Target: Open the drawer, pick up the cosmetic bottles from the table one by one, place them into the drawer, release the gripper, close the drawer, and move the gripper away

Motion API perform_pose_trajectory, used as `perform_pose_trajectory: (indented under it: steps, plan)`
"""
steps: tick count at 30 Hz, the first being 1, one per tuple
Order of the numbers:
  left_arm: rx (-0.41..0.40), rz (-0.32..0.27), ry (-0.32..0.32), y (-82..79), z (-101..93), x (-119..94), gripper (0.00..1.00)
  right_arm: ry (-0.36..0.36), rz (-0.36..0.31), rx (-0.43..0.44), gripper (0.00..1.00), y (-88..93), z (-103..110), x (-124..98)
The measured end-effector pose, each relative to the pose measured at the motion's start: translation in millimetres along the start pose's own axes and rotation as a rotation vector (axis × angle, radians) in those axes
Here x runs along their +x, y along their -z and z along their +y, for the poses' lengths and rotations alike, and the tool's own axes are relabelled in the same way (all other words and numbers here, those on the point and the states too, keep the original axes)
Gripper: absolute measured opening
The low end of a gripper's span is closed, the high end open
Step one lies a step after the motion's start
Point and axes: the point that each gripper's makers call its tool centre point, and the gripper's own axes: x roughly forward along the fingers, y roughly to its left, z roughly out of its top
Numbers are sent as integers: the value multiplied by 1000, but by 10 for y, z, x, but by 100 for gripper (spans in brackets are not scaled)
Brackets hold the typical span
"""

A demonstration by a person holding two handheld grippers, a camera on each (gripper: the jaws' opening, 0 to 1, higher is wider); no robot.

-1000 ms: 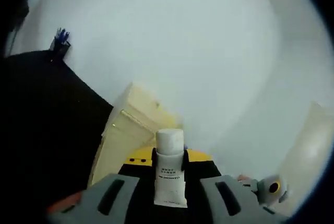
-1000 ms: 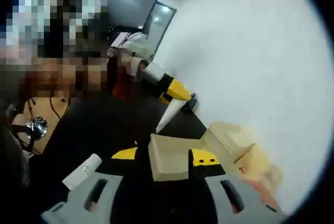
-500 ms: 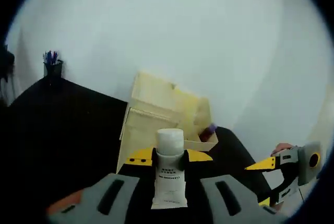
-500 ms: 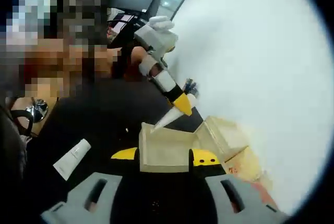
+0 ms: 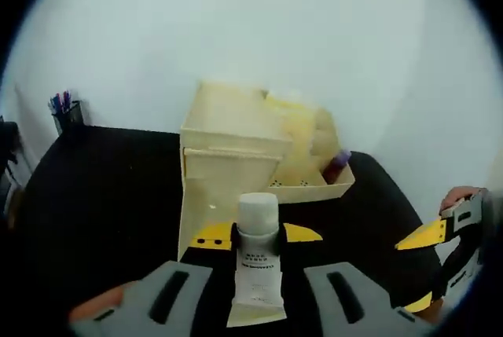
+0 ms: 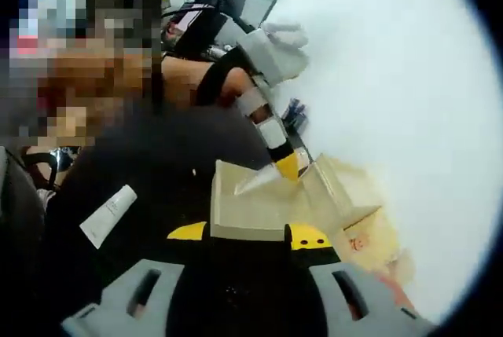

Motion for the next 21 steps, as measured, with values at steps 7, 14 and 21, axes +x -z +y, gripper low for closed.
perform_pose_trajectory:
  steps: [7, 14, 21]
  plan:
    - [20, 72, -41, 133, 120, 172, 17, -18, -3, 11, 34, 21, -55, 10]
    - [28, 178, -82, 321, 275, 267, 17, -19, -3, 16, 34, 49, -11, 15]
    - [48, 238, -135, 397, 371, 365, 17, -32, 10, 7, 34, 106, 122, 52]
